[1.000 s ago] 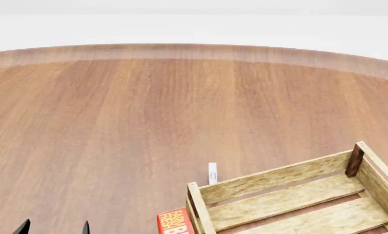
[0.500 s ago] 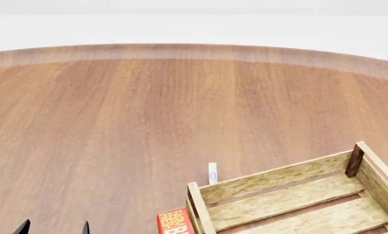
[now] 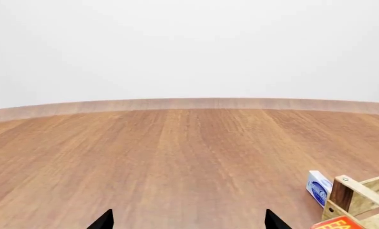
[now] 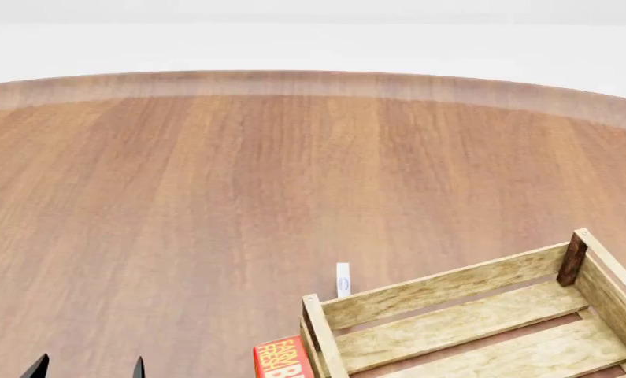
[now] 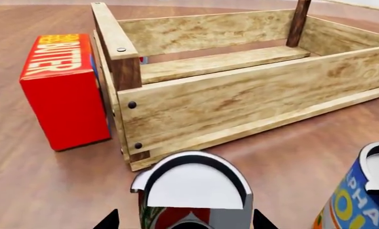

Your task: Pick up the tomato sauce, and put it in the wooden tray.

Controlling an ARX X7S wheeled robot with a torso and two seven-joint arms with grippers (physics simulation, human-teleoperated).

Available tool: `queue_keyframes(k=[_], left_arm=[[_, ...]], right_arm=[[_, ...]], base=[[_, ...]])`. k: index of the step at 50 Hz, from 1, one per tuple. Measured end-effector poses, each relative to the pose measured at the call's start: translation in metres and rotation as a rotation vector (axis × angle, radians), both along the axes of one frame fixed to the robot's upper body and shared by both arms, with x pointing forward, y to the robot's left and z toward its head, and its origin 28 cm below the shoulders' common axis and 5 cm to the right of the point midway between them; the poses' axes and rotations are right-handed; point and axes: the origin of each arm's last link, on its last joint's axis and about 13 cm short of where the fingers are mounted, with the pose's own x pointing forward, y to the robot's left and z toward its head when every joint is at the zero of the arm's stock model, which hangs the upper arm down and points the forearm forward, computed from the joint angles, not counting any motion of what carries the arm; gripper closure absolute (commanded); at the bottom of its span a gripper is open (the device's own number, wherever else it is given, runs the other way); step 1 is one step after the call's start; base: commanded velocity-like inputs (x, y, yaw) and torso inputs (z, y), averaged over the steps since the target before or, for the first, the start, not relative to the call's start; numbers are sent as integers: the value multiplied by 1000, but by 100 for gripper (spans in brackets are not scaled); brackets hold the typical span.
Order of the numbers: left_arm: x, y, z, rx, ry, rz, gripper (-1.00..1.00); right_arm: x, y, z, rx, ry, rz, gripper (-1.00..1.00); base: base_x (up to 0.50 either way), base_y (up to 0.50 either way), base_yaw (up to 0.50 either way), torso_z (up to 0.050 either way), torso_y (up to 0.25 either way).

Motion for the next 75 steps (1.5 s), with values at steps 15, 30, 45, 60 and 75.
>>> queue_keyframes(k=[15,30,45,60,75], left_arm=[[1,0,0,1,0,0,-100],[1,0,-1,1,0,0,-100],[1,0,-1,2,0,1,-100],[1,0,-1,2,0,1,-100],[1,0,-1,5,0,1,-100]], right_arm=[[2,-1,0,10,3,-13,100],[3,0,0,21,2,-22,100],[-2,-1,4,21,-23,-24,100],[-7,0,13,20,-69,-15,100],[-13,0,28,8,-156,-19,100]], base=[[0,0,0,0,0],[1,0,0,0,0],[0,0,0,0,0],[0,0,0,0,0],[0,0,0,0,0]])
